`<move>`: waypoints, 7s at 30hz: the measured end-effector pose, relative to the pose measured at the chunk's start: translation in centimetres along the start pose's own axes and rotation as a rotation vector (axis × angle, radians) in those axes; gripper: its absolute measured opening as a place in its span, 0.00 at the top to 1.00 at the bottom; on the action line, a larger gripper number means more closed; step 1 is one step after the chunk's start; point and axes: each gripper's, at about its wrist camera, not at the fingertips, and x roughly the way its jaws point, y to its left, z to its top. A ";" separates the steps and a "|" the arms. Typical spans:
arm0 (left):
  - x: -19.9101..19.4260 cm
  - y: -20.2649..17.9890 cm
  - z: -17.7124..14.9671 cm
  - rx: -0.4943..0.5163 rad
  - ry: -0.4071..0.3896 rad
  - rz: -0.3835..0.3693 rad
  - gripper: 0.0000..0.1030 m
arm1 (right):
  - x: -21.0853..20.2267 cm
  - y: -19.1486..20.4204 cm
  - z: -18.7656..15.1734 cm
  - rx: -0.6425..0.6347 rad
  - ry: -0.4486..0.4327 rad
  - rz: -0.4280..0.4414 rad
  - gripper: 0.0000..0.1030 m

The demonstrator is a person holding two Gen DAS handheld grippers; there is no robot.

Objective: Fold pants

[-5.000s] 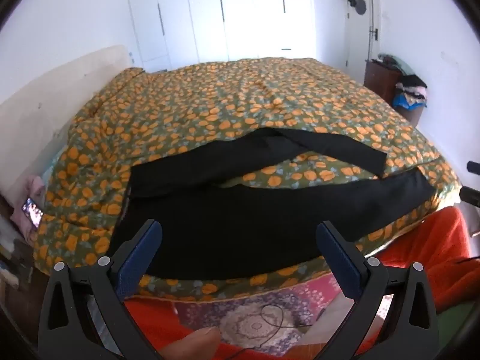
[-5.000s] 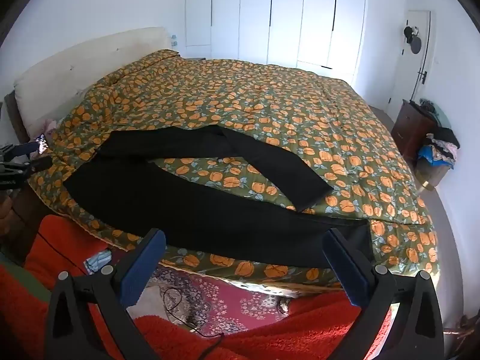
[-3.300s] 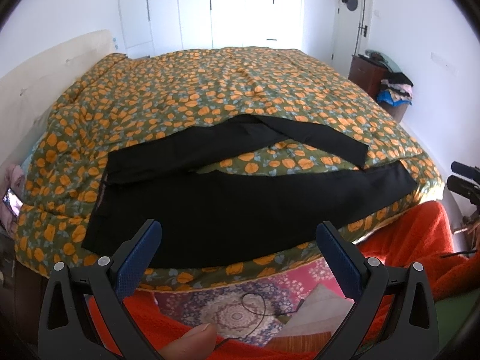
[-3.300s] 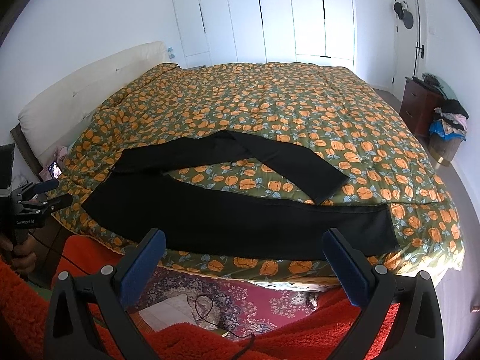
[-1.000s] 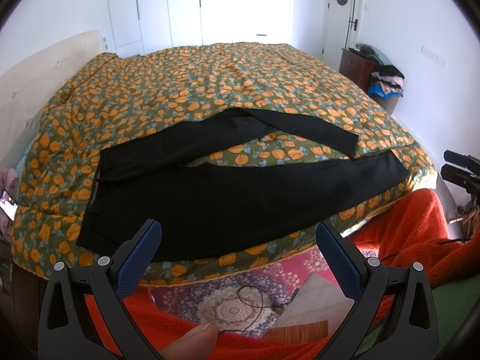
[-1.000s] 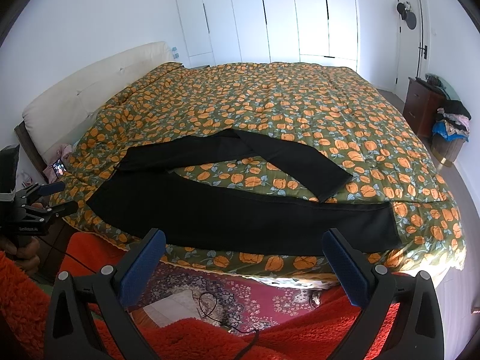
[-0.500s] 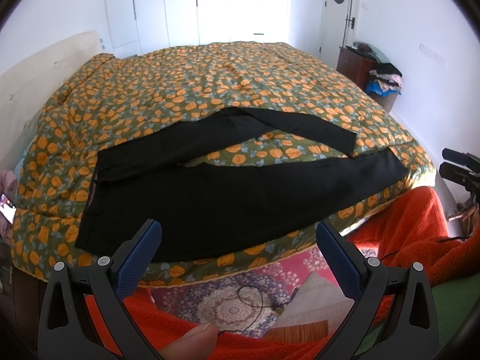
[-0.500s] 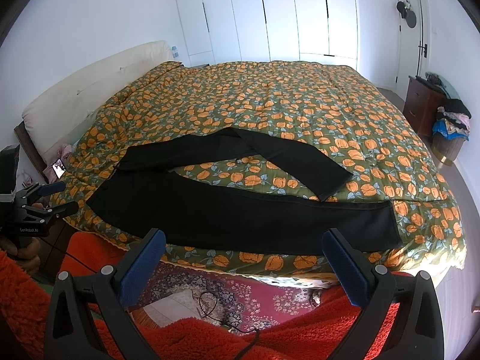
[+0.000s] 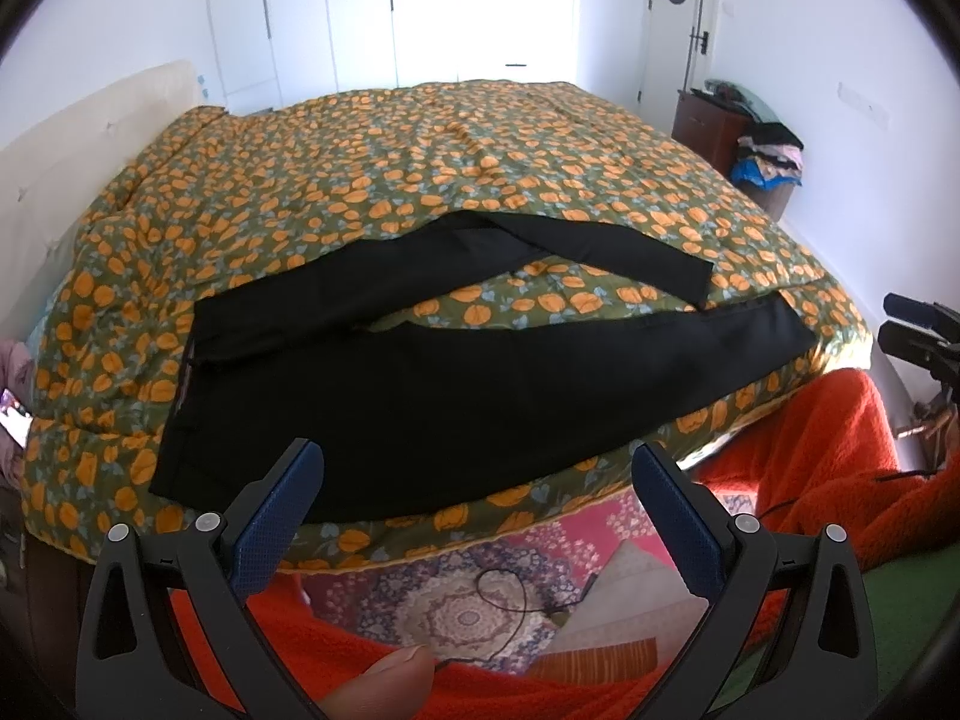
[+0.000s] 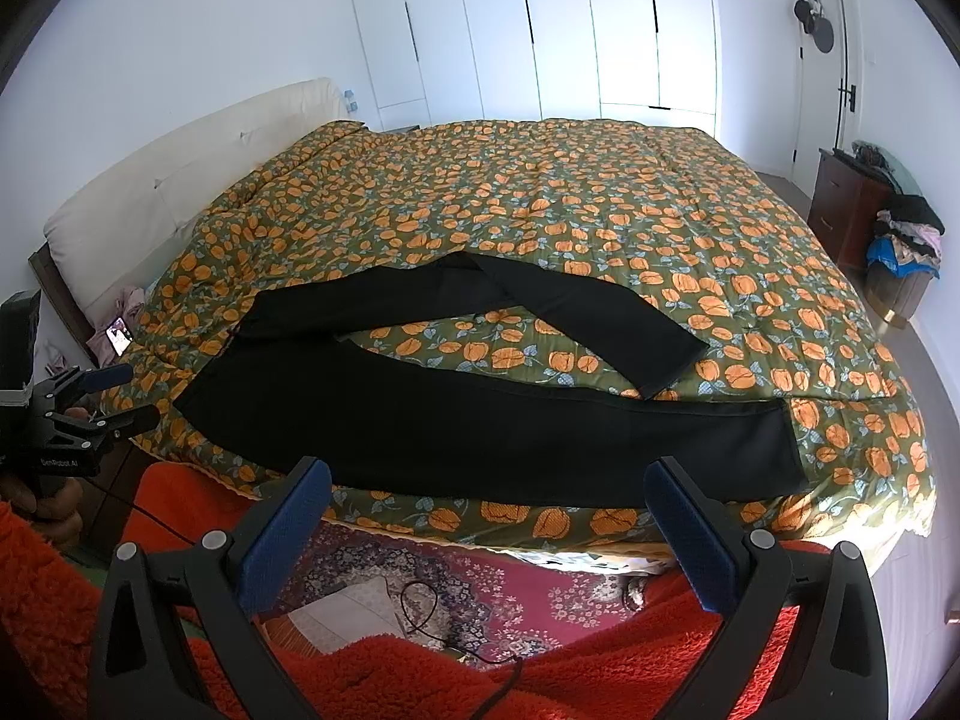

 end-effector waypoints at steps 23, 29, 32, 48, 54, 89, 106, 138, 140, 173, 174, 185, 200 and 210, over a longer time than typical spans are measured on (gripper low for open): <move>0.4 -0.1 0.2 -0.024 0.027 0.009 0.00 | 0.2 -0.2 -0.3 0.011 0.001 0.002 0.00; 0.5 -0.1 0.3 -0.021 0.025 0.011 0.00 | 0.3 0.0 -0.3 0.012 0.002 0.003 0.00; 0.5 0.2 0.4 -0.025 0.021 0.011 0.00 | 0.3 0.0 -0.3 0.009 0.005 0.002 0.00; 0.2 0.0 0.7 -0.012 -0.015 0.043 0.00 | -0.4 1.2 -0.1 -0.027 -0.019 -0.005 0.00; 0.5 0.4 0.6 -0.025 -0.008 0.092 0.00 | 0.0 0.8 -0.1 -0.014 -0.016 0.008 0.00; 1.2 -1.2 1.6 -0.007 -0.034 0.031 0.00 | 0.7 -0.3 -0.7 0.053 -0.004 0.028 0.00; 1.1 -0.1 0.3 -0.038 -0.013 0.043 0.00 | 0.9 -1.4 -0.6 0.095 0.014 0.003 0.00; 4.5 1.0 2.1 -0.105 0.030 0.118 0.00 | 27.4 -12.2 4.3 -0.409 0.309 -0.136 0.22; 5.2 0.9 2.3 -0.101 0.048 0.123 0.00 | 30.5 -12.8 4.3 -0.422 0.372 -0.123 0.22; 14.6 3.6 5.4 -0.167 0.179 0.088 0.01 | 34.7 -31.6 24.0 0.081 0.264 -0.091 0.02; 15.1 3.5 5.3 -0.170 0.191 0.078 0.01 | 34.5 -31.4 23.1 0.072 0.278 -0.074 0.02; 14.6 0.2 5.6 -0.078 0.205 0.098 0.01 | 45.1 -31.5 23.0 0.024 0.467 0.035 0.15; 18.8 4.9 6.0 -0.157 0.228 0.186 0.01 | 42.8 -35.1 29.1 0.111 0.267 -0.398 0.65; 29.6 18.9 9.9 -0.333 0.067 0.433 0.01 | 44.5 -15.3 24.3 0.171 0.385 0.274 0.35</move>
